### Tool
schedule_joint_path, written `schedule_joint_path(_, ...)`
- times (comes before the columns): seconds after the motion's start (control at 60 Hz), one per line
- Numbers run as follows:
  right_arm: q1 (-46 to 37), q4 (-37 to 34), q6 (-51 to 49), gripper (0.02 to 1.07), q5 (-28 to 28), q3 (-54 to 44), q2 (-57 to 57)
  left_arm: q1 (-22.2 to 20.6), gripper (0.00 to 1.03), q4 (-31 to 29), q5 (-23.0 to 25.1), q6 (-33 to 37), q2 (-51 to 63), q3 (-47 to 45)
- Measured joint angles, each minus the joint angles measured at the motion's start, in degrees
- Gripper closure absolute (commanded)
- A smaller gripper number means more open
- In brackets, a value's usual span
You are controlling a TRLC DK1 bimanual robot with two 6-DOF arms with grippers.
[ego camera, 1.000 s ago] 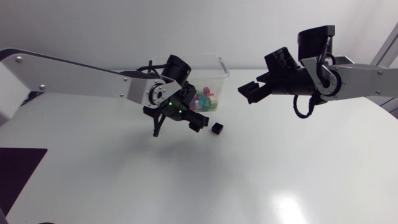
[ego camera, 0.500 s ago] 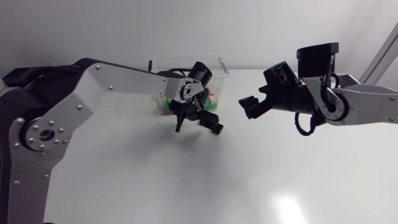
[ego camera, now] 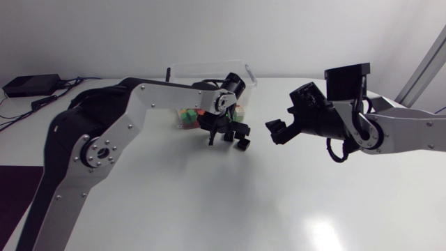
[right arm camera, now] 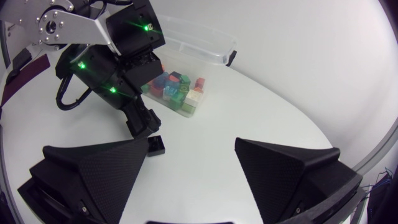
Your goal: Place the duplo bricks in the container
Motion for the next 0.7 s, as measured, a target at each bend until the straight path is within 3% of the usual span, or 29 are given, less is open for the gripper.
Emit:
schedule_joint_path(0.1, -0.5, 0.4, -0.7, 0.07, 0.0, -0.6, 0.0, -0.1, 0.27, 0.0, -0.6, -1.2, 0.9, 0.4)
schedule_joint_path(0.167, -0.8, 0.8, -1.1, 0.07, 0.0, -1.3, 0.1, -0.2, 0.45, 0.0, -0.9, -1.8, 1.2, 0.4)
schedule_joint_path(0.233, -1.2, 1.3, -1.3, 0.07, -0.3, -2.0, 0.2, -0.4, 0.56, 0.1, -1.4, -2.1, 1.3, 0.5)
schedule_joint_path(0.35, -2.3, 1.7, -2.0, 0.07, -0.7, -2.7, 0.2, -0.8, 0.59, 0.2, -2.2, -3.2, 1.3, 0.6)
schedule_joint_path(0.45, -2.6, 2.0, -2.9, 0.07, -0.9, -2.7, 0.5, -0.9, 0.67, 1.1, -2.3, -3.4, 1.3, 0.6)
schedule_joint_path(0.583, -3.2, 2.1, -4.9, 0.07, -4.7, -2.7, 3.3, -1.0, 0.78, 4.7, -2.5, -3.4, 1.1, -0.7)
schedule_joint_path(0.7, -4.2, 2.1, -6.6, 0.07, -7.3, -2.5, 6.8, -1.2, 0.79, 6.6, -2.6, -3.3, -1.4, -4.8)
